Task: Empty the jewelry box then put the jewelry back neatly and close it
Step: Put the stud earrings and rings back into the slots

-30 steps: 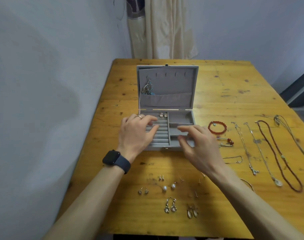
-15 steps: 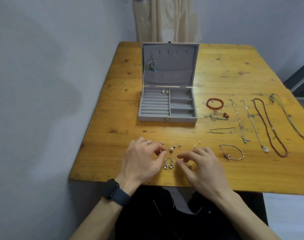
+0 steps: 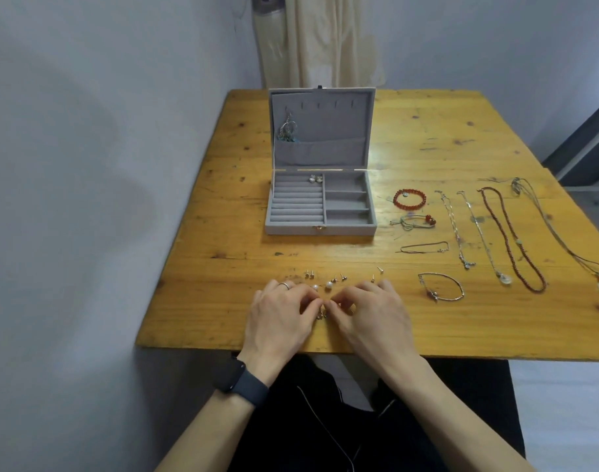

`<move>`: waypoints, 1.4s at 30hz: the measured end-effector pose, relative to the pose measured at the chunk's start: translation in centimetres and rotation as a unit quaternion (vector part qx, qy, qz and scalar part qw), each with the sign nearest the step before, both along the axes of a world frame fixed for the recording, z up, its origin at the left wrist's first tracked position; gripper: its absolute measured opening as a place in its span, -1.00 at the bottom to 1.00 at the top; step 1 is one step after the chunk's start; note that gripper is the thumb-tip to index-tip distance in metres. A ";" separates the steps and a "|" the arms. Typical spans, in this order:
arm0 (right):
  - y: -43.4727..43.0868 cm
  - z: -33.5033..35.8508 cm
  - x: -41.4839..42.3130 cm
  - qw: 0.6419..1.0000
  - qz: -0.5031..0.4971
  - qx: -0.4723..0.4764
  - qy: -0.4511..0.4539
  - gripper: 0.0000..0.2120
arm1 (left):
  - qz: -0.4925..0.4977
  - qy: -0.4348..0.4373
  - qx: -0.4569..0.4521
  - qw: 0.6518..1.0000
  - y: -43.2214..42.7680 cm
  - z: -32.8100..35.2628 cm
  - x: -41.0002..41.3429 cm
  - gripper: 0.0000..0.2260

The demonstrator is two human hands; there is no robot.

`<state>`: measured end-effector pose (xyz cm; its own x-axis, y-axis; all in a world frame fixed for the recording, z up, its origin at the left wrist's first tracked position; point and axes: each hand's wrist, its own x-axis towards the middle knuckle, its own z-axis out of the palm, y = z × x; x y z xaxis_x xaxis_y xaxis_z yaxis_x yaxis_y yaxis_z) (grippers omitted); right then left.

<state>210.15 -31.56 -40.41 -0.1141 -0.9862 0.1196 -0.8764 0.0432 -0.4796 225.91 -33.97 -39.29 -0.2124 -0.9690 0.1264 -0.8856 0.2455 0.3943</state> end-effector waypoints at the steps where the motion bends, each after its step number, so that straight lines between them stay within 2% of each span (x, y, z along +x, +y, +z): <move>1: -0.1 0.0 0.1 1.000 0.003 0.006 -0.004 -0.74 | 0.003 0.005 -0.002 1.000 -0.1 -0.1 0.1 -0.81; 4: -0.3 0.0 0.2 1.000 0.004 0.016 -0.026 -0.77 | 0.008 0.033 0.001 0.999 -0.3 -0.4 0.3 -0.85; 6: -0.1 -0.2 0.1 0.999 0.008 -0.004 -0.054 -0.82 | 0.008 0.086 0.015 0.996 -0.4 -0.2 0.5 -0.88; 9: 0.3 0.0 -0.3 0.988 0.021 -0.053 -0.141 -0.93 | 0.026 0.174 0.050 0.983 -0.4 0.7 0.8 -0.92; 12: 0.2 1.0 -0.8 0.972 0.036 -0.076 -0.221 -0.91 | 0.037 0.248 0.061 0.966 -0.9 1.4 1.4 -0.94; 17: -1.3 2.8 -1.9 0.962 0.043 -0.111 -0.247 -0.97 | 0.038 0.392 0.117 0.912 -2.8 3.0 2.4 -0.88; 20: -3.3 4.1 -2.1 0.963 0.049 -0.117 -0.236 -0.95 | 0.031 0.431 0.116 0.894 -4.7 3.8 2.8 -0.84; 28: -10.6 5.4 -1.8 0.971 0.029 -0.150 -0.186 -0.91 | -0.018 0.414 0.093 0.906 -10.7 4.9 3.3 -0.84; 33: -15.2 4.9 -0.7 0.979 0.032 -0.154 -0.133 -0.88 | 0.018 0.382 0.057 0.922 -14.8 4.7 2.9 -0.89; 37: -18.3 3.8 0.1 0.987 0.017 -0.138 -0.085 -0.84 | 0.054 0.337 0.013 0.940 -17.8 4.2 2.5 -0.92; 42: -20.8 2.7 0.8 0.992 -0.011 -0.123 -0.016 -0.79 | 0.044 0.254 -0.043 0.965 -20.7 2.2 2.2 -0.91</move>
<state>210.96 -52.41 -37.66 -0.1423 -0.9246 0.3533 -0.8612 -0.0603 -0.5047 228.10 -54.71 -37.05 -0.0195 -0.9619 0.2727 -0.6022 0.2291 0.7648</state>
